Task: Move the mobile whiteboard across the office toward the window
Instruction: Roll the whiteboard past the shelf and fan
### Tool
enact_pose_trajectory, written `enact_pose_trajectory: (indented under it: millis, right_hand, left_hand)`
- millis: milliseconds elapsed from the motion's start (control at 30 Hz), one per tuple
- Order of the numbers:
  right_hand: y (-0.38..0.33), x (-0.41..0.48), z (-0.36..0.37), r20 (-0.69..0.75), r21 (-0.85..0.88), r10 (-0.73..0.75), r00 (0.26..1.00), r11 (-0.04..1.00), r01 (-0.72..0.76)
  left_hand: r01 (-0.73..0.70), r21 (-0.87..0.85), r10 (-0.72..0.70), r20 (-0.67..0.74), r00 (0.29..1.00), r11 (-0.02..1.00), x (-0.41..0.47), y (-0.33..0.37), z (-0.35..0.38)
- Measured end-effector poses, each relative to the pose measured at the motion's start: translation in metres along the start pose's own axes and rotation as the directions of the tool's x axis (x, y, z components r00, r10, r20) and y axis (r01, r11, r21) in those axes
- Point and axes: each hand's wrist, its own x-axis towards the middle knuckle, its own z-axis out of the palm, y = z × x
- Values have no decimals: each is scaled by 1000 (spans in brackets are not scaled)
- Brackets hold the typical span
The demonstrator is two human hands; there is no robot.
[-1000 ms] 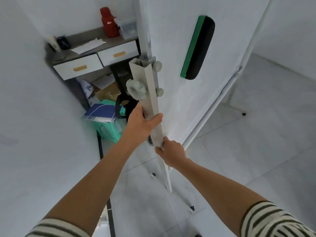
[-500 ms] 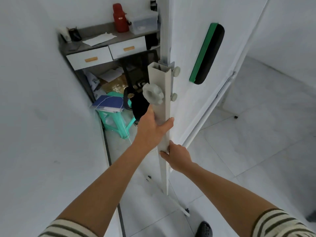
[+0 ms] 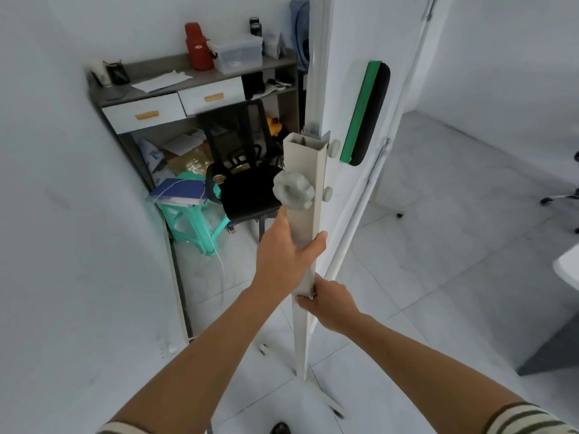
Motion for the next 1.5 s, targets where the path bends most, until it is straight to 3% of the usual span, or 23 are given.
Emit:
enact_pose_trajectory:
  millis: [300, 667, 833, 900, 1000, 1133, 1333, 1500]
  right_hand:
    - [72, -81, -25, 17, 18, -49, 999, 999, 49]
    - [110, -132, -40, 31, 65, 17, 999, 998, -19]
    - [144, -148, -38, 115, 107, 96, 989, 988, -109]
    - [176, -165, -40, 122, 139, 159, 980, 975, -175]
    - [241, -197, -48, 170, 182, 271, 948, 936, -300]
    - [336, -236, -66, 216, 236, 428, 878, 849, -472]
    - [453, -264, -117, 203, 339, 559, 804, 730, -593]
    - [508, -264, -174, 158, 398, 592, 790, 694, -600]
  left_hand:
    - [10, 8, -9, -84, 996, 1000, -79, 49, 67]
    - [-44, 7, 45, -109, 993, 999, -115, 69, 110]
    - [153, 84, -158, 47, 986, 985, -146, 26, 123]
    - [274, 149, -292, 119, 949, 950, -168, -1, 129]
    - [447, 258, -509, 285, 812, 857, -205, -32, 141]
    - [511, 354, -622, 441, 648, 783, -230, -49, 174]
    - [630, 295, -691, 411, 595, 718, -218, -14, 283]
    - [645, 230, -659, 491, 570, 729, -192, 32, 354]
